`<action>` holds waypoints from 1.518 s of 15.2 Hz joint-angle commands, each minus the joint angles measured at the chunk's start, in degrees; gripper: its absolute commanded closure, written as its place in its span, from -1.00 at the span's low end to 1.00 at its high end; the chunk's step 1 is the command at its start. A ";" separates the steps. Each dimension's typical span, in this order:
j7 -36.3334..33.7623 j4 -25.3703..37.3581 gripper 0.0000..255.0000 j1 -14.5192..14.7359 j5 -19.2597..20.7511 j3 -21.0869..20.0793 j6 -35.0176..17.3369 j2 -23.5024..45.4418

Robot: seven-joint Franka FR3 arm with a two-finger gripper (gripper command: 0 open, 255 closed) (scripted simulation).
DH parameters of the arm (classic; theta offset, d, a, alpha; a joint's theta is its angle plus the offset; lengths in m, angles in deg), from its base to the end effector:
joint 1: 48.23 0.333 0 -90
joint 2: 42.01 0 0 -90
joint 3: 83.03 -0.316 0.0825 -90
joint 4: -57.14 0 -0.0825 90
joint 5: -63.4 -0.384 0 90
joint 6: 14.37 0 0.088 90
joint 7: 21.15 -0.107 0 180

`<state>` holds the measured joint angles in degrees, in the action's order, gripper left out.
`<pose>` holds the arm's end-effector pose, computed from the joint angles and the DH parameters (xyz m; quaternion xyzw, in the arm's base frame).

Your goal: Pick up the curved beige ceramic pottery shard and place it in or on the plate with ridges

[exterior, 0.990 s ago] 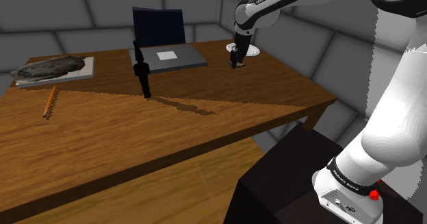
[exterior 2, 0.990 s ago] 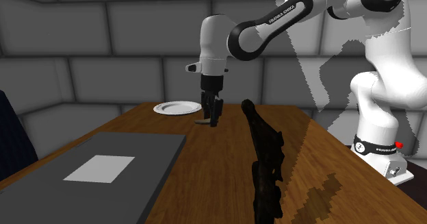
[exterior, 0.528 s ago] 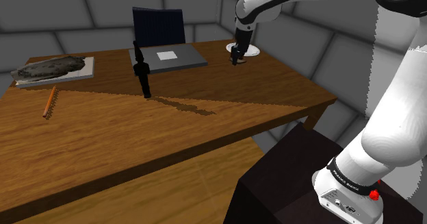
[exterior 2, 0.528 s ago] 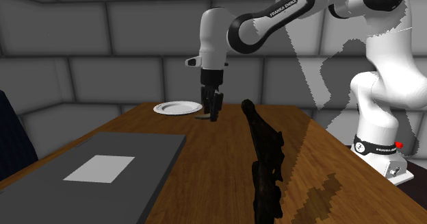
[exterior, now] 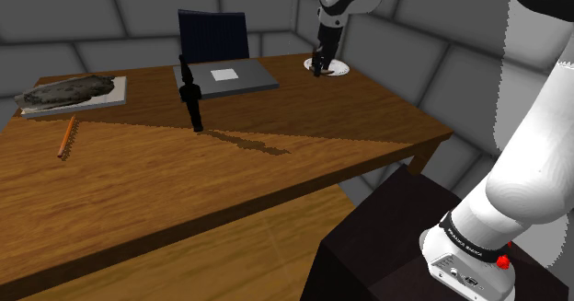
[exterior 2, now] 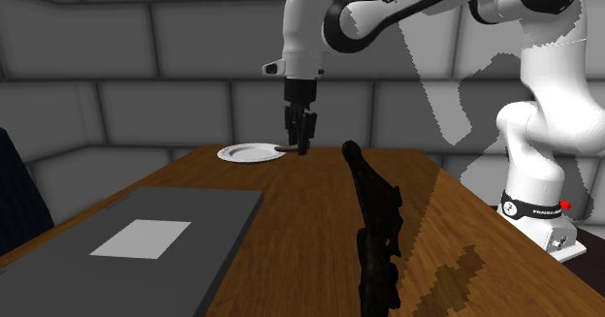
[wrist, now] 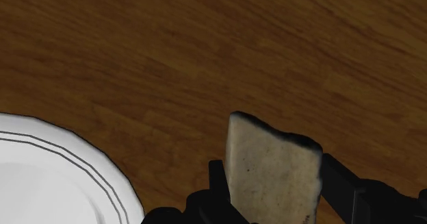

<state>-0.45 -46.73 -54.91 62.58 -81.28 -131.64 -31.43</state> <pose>0.6096 -0.0886 0.4422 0.9943 0.1041 0.0248 0.0027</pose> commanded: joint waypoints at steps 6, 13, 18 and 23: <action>0.99 5.00 1.00 -0.61 -0.13 0.41 4.45 0.60; 7.55 23.45 1.00 -5.16 -1.73 2.42 10.36 13.25; 11.26 43.67 1.00 -9.03 -3.01 3.03 18.01 25.93; 12.52 53.48 1.00 -10.83 -3.50 3.01 20.67 33.10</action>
<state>11.94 7.12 -65.68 59.11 -78.26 -110.37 1.48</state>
